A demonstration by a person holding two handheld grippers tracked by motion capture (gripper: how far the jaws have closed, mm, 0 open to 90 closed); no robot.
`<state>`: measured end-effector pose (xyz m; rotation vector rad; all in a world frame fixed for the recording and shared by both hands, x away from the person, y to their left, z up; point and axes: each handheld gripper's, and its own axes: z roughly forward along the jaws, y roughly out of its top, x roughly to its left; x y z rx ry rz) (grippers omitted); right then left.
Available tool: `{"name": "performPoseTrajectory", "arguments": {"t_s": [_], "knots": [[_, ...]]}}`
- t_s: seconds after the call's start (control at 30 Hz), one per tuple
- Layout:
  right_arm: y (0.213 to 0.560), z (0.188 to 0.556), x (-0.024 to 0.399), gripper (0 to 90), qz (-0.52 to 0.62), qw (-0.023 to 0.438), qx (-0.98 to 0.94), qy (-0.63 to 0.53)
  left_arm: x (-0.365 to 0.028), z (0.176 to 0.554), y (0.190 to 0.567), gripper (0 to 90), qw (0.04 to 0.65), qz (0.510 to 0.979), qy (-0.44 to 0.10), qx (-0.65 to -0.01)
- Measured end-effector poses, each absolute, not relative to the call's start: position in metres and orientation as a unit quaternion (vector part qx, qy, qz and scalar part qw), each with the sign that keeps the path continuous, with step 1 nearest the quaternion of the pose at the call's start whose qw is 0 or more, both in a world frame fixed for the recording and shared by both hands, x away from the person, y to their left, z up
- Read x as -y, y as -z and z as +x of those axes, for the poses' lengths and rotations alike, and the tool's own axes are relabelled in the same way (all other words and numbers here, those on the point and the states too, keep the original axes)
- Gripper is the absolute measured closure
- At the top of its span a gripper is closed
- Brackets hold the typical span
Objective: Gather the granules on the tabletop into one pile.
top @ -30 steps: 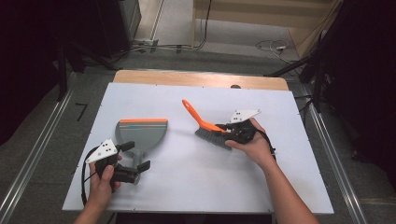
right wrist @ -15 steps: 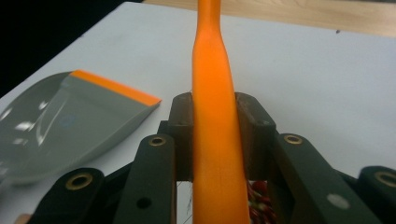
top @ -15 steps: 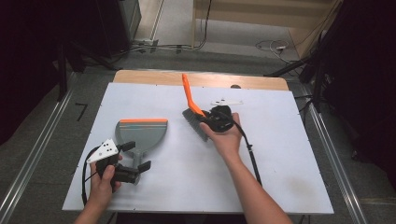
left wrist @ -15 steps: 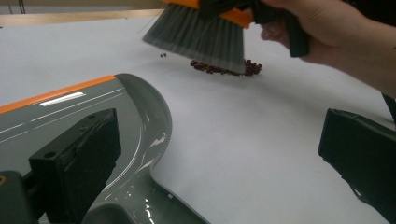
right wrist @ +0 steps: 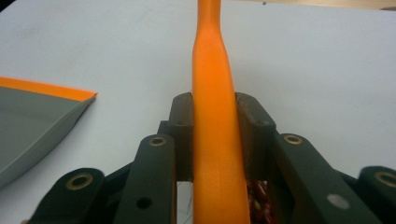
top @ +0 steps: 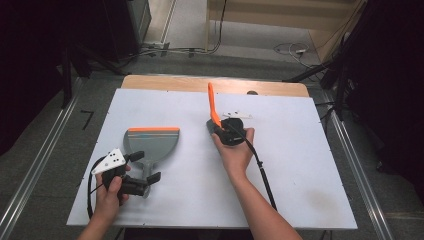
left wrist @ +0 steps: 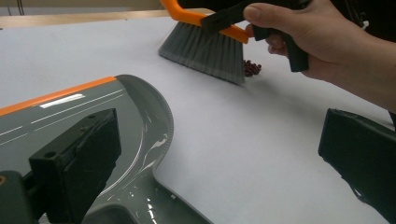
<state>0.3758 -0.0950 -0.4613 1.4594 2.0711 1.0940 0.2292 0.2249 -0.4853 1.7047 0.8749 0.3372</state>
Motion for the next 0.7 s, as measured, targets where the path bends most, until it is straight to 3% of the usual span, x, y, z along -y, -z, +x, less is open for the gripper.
{"name": "performPoseTrajectory", "arguments": {"t_s": [0.27, 0.43, 0.57, 0.7], "knots": [[0.437, 0.374, 0.122, 68.9, 0.49, 0.165, -0.729, -0.449, -0.223, 0.229, 0.485, 0.0, 0.561, 0.725, -0.143, -0.372], [0.417, 0.403, 0.135, 68.9, 0.405, 0.172, -0.787, -0.432, -0.224, 0.229, 0.485, 0.0, 0.562, 0.724, -0.144, -0.373], [0.423, 0.431, 0.141, 68.8, 0.292, 0.212, -0.838, -0.41, -0.225, 0.229, 0.486, 0.0, 0.562, 0.723, -0.144, -0.374], [0.433, 0.447, 0.138, 68.8, 0.247, 0.207, -0.856, -0.404, -0.225, 0.229, 0.486, 0.0, 0.562, 0.724, -0.143, -0.375]]}}
